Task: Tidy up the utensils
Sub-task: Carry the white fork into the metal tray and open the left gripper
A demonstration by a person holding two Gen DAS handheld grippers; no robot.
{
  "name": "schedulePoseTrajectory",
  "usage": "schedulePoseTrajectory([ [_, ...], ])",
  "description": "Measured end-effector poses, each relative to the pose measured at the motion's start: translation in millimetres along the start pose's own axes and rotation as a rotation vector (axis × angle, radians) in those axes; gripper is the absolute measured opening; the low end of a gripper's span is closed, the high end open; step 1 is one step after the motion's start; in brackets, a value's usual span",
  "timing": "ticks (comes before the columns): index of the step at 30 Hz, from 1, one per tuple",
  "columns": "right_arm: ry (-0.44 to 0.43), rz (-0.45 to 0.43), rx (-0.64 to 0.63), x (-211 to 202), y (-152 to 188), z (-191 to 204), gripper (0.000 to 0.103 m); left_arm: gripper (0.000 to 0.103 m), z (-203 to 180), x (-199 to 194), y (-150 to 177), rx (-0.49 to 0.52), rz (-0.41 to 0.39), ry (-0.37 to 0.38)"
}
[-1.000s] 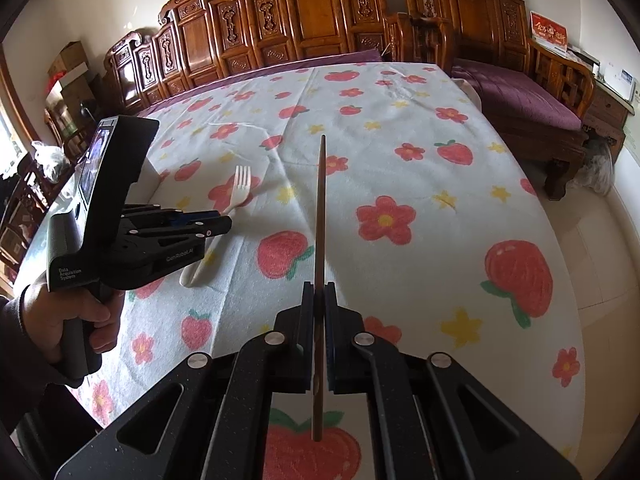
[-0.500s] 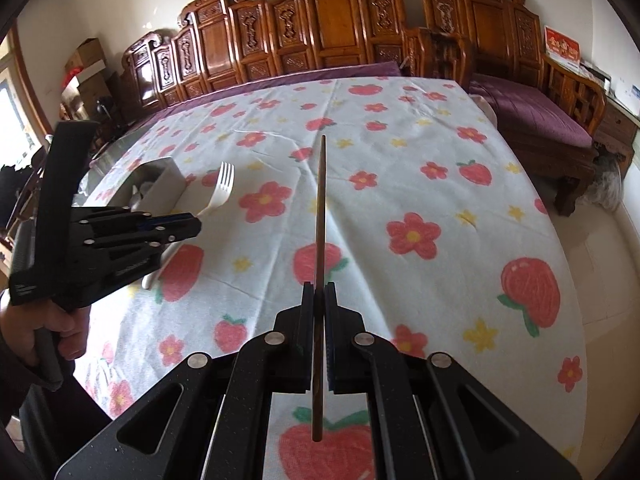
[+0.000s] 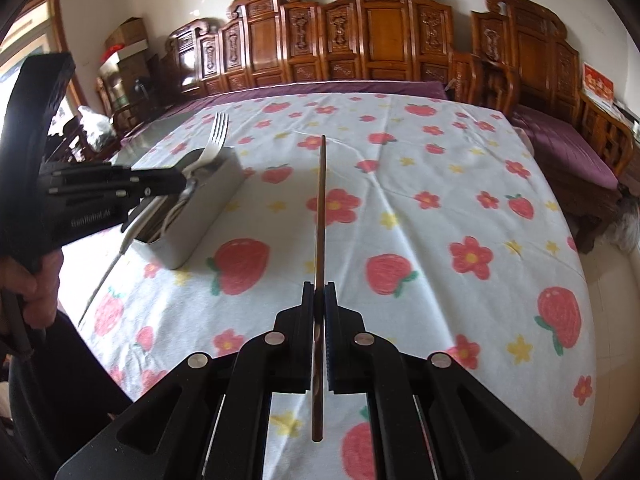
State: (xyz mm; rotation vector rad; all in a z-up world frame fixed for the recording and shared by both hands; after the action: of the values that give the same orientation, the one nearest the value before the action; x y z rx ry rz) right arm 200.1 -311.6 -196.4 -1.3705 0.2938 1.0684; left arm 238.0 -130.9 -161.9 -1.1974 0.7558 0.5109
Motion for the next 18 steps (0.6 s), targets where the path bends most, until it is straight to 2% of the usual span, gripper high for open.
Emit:
schedulePoseTrajectory([
  [9,-0.038,0.009,-0.064,1.3,2.7,38.7,0.006,0.007,30.8,-19.8,10.9,-0.038,-0.013,-0.026],
  [18,-0.057,0.060,-0.093,27.3,3.3,62.9,0.006,0.007,61.6,-4.4,17.3,-0.061,-0.008,-0.028],
])
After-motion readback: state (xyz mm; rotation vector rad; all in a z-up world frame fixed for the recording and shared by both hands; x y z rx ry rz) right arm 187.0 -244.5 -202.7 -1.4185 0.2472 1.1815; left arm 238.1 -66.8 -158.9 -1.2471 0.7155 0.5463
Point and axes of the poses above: each gripper's, at about its wrist camera, not at the fingertips, and x roughly the way its jaws point, z to its left, y to its underside, the point moved 2 cm from there along x, roughly the way its jaws point, and after that the axes turned 7 degrees about -y, right-handed, at the moved point
